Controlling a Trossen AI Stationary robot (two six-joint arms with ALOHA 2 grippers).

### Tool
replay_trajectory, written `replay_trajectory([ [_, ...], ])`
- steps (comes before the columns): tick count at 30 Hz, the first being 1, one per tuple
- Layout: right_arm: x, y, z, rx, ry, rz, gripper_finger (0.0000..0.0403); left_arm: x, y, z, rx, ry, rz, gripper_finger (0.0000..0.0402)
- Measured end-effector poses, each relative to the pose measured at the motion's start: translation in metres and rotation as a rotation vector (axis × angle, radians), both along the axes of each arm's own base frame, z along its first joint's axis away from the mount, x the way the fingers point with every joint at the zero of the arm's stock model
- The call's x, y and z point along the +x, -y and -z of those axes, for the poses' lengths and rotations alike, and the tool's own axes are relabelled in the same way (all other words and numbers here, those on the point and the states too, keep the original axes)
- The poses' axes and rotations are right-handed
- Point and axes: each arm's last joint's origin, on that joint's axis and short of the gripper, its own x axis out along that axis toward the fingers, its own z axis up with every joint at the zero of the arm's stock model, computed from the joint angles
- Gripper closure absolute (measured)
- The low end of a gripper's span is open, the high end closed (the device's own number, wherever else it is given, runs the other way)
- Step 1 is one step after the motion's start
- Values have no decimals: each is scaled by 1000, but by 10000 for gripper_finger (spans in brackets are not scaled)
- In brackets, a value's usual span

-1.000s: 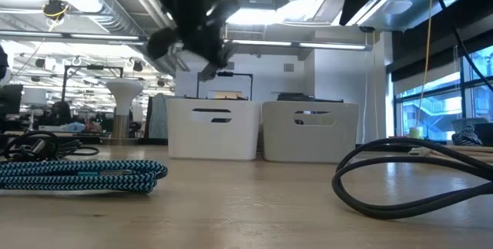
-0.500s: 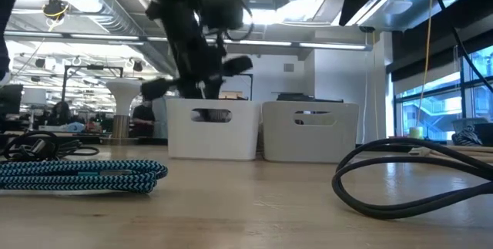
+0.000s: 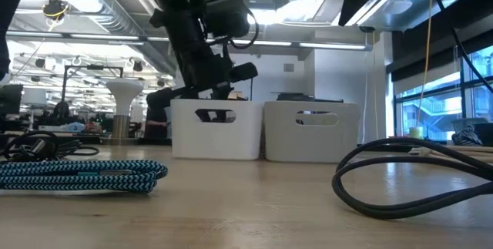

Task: Pick & Place USB Port
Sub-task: Put the white patterned charger cable into the white bin, then put the brown HDMI cable into the black bin

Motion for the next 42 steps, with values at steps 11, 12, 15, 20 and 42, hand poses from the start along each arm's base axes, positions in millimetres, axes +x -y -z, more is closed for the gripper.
replay_trajectory([
  [11, 0, 0, 0, 0, -5, -1, 148, -6, 8, -49, 7, 111, -225, 291],
  [12, 0, 0, 0, -1, -7, -1, 148, -12, 10, -62, -30, 150, -288, 291],
  [15, -1, 0, 1, 0, -16, 4, 148, -37, 16, -103, -262, 291, -472, 295],
  [20, -4, 0, 1, 5, -28, 23, 148, -90, 31, -154, -821, 357, -734, 304],
  [42, -4, 0, 2, 21, -17, 37, 148, -186, 135, -54, -1082, 82, -1510, 320],
])
